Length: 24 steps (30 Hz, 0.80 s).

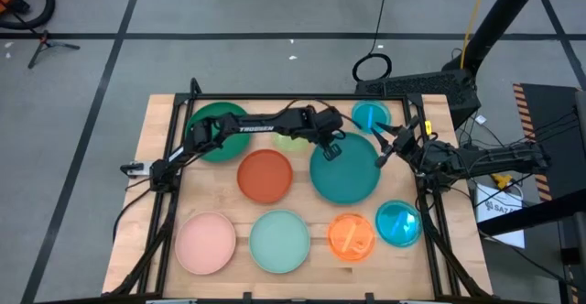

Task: Stack plastic plates
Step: Stack the dark blue plate on top of the dark green plate

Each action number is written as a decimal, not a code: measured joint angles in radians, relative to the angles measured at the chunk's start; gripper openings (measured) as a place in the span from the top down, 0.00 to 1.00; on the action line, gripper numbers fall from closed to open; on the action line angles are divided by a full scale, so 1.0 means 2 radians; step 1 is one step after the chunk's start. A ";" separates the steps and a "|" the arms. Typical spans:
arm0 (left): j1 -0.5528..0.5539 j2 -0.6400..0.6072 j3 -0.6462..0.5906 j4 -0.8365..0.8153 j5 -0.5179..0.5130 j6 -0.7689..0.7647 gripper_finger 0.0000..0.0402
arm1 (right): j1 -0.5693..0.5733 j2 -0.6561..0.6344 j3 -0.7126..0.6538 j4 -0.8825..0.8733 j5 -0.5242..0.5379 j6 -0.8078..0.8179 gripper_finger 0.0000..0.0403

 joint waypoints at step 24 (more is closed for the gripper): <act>0.026 -0.126 0.133 -0.352 -0.156 0.041 0.97 | -0.003 0.000 0.000 -0.027 0.024 0.018 0.77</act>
